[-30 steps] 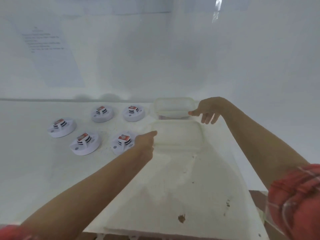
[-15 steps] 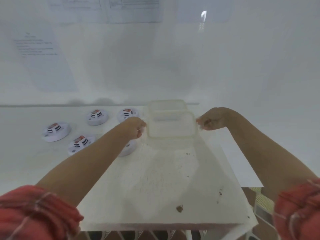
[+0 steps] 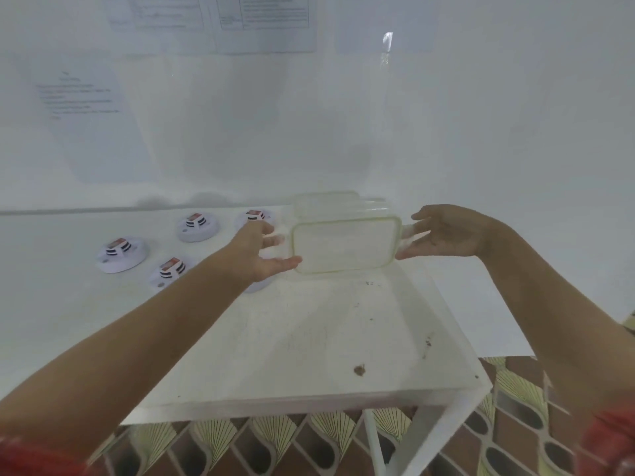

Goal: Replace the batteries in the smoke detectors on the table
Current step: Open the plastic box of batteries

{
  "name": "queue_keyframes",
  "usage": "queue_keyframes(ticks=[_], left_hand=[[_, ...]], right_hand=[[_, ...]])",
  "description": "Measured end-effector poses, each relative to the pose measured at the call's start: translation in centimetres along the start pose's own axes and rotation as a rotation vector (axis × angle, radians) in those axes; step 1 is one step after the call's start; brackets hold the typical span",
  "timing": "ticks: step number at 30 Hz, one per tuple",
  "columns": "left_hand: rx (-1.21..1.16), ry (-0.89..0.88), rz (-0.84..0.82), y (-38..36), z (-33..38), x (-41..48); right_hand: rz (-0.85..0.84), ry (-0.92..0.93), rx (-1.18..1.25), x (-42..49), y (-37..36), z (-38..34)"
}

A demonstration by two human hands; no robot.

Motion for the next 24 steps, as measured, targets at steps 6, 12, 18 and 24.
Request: queue_keyframes(ticks=[6,12,18,24], left_hand=[[0.037,-0.073,0.067,1.6,-3.2,0.6],[0.196,-0.113,0.073,2.9,-6.2,-0.3],[0.351,-0.157,0.146,4.0,-8.2,0.1],[0.462,-0.197,0.267,5.4,-8.7,2.2]], right_hand=[[0.034,-0.039,-0.143,-1.1,-0.9,3.1],[0.27,0.065,-0.27,-2.6,-1.7,6.5],[0.473,0.18,-0.176,-1.3,-1.5,9.9],[0.526,0.234,-0.387,-0.1,-2.4,11.5]])
Point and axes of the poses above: each hand's wrist, its own x-axis towards the middle knuckle, its own y-axis out of the back of the hand, z = x × y, the point moved 5 cm from there along x, towards the middle knuckle, and after that the axes turned 3 degrees about -z, right-handed, at the moved point
